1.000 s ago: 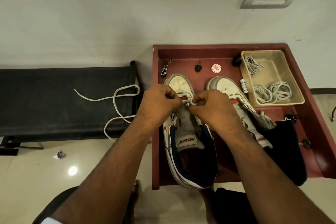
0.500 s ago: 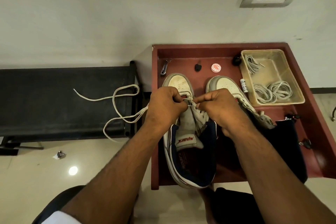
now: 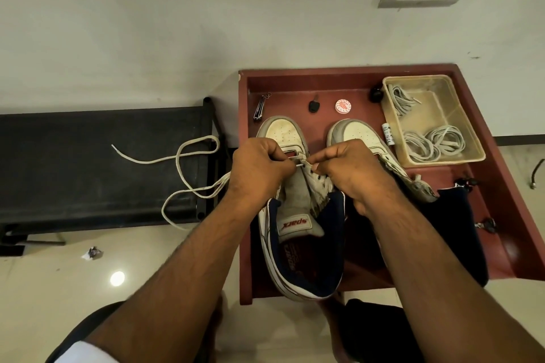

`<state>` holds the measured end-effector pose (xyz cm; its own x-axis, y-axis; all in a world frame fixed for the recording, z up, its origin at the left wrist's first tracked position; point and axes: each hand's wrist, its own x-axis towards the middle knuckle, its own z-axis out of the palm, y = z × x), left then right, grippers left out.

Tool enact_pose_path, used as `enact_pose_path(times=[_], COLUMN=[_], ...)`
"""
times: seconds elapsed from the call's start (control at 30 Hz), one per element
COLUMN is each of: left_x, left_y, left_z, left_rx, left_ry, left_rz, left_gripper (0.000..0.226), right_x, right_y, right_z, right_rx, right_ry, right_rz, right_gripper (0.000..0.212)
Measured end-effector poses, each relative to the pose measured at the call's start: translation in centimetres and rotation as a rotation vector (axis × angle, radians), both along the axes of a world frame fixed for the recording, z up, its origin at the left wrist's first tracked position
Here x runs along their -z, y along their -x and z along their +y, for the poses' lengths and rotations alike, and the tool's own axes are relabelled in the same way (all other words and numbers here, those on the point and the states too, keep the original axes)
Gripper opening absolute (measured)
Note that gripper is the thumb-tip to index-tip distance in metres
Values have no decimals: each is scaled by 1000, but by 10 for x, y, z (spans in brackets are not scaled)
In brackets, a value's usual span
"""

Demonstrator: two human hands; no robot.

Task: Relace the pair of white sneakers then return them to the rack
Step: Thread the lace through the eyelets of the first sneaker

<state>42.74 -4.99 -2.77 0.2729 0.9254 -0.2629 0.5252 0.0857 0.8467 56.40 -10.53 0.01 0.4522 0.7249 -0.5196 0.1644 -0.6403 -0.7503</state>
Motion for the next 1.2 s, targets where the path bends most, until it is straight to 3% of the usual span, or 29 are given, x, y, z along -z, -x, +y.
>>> enact_pose_path(times=[0.5,0.77,1.03,1.2], left_x=[1,4,2,1], left_y=[-1,-1,-5,-1], left_z=[-3,-7,-9,-8], left_rx=[4,-66,51,106], left_ry=[5,-6,-13,-16], left_rz=[7,-17,19,34], left_gripper=[14,17,21,23], right_x=[3,6,17,17], right_y=[-3,-8,-1,1], right_z=[0,-1,-2,0], right_rx=[3,61,-15,18], right_ry=[5,13,-77,-102], right_rz=[31,167,46,-29], right_gripper=[19,22,10,20])
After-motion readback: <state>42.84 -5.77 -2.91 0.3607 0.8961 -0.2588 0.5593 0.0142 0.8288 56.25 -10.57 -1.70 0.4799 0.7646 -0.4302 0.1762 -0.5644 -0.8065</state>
